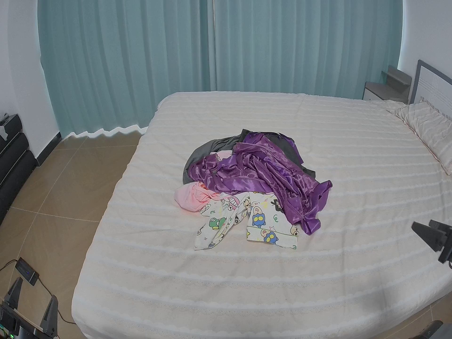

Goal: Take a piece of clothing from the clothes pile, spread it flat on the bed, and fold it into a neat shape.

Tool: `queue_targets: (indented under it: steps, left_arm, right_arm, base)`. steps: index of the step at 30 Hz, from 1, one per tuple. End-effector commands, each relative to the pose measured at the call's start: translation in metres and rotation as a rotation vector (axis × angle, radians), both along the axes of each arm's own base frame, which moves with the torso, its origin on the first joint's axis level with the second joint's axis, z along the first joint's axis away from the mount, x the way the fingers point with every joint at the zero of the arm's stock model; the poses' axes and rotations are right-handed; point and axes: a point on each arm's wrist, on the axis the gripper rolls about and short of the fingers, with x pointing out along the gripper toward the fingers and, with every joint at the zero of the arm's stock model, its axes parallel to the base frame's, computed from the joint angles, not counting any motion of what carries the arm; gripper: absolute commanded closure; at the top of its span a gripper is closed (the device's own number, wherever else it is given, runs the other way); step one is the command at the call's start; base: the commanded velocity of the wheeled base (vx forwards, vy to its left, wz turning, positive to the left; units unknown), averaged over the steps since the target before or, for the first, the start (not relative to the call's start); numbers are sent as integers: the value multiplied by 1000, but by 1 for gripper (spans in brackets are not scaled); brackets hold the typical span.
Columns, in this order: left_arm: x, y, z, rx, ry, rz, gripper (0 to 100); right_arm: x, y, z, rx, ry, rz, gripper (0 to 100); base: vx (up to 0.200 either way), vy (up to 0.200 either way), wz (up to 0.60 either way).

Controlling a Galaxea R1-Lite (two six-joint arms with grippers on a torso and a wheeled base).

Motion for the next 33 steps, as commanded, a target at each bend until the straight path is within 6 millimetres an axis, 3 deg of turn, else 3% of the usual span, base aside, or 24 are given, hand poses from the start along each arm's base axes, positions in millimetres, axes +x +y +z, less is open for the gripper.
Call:
queue_targets:
  steps: [1, 9, 14, 17, 22, 33]
  left_arm:
    - [0, 0, -5, -1, -1, 0, 0]
    - [0, 0, -5, -1, -1, 0, 0]
    - [0, 0, -5, -1, -1, 0, 0]
    - [0, 0, -5, -1, -1, 0, 0]
    - [0, 0, -5, -1, -1, 0, 0]
    - [0, 0, -5, -1, -1, 0, 0]
  right_arm:
    - [143, 44, -74, 210, 426, 14, 0]
    - [203, 83, -141, 238, 533, -78, 0]
    - [221, 109, -169, 244, 553, -73, 0]
    - [224, 115, -180, 228, 575, -70, 0]
    - [246, 126, -207, 206, 574, -92, 0]
    - [275, 146, -209, 190, 512, -41, 0]
  base:
    - [0, 0, 0]
    - [0, 0, 0]
    - [0, 0, 0]
    - [0, 0, 0]
    - [0, 0, 0]
    - [0, 0, 0]
